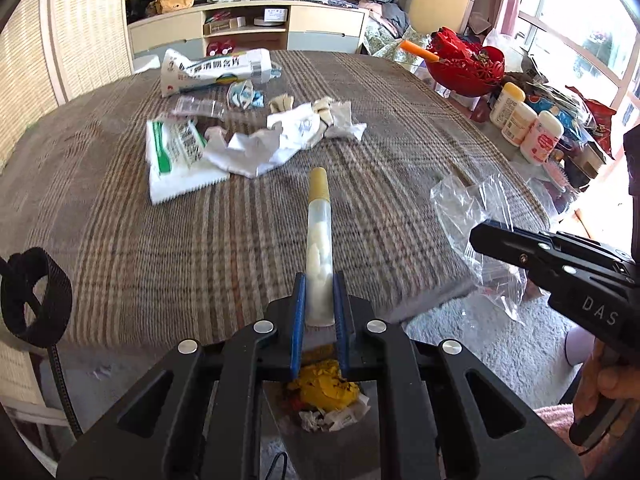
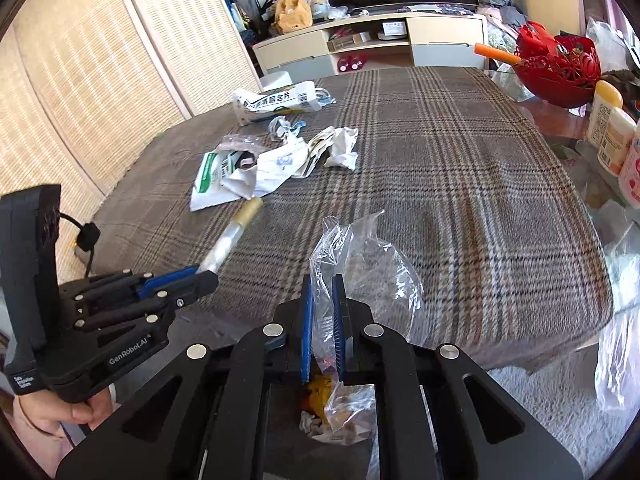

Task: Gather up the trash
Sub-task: 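Lower the white tube into the bin with the left gripper while the right gripper lowers the plastic bag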

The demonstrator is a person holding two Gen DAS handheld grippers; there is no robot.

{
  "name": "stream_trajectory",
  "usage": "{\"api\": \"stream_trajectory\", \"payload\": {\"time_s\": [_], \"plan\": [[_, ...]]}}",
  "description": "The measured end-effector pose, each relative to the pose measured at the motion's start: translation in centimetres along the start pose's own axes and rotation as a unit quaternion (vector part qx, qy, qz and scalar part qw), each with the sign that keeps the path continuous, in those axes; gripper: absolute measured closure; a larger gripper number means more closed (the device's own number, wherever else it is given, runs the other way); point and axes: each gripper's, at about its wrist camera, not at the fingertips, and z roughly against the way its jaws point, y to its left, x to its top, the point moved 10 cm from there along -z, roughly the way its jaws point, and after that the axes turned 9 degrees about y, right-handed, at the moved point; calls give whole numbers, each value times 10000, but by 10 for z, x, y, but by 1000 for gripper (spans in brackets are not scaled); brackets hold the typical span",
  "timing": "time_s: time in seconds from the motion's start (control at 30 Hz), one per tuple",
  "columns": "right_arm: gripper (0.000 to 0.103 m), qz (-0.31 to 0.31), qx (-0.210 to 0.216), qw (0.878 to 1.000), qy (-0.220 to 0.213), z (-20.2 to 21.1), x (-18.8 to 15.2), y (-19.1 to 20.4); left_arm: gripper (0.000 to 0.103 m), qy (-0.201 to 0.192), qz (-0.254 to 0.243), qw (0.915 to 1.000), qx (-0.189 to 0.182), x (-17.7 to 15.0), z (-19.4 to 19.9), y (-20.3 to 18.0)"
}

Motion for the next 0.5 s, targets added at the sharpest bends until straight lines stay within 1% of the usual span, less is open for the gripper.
{"api": "stream_trajectory", "payload": {"time_s": [0.13,0.23,0.37,0.5], "plan": [[93,33,132,9999,-56,11,-18,12,91,64,78,9999,-101,-27,4,-4],[93,30,220,9998,-3,12,-35,19,91,107,91,9998,-117,-47,7,-8],[93,32,283,9995,156,7,-61,27,91,177,119,9997,-151,-71,8,-12],[93,-109,246,9986,448,-11,-87,22,91,303,229,9990,-241,-94,1,-13]]}}
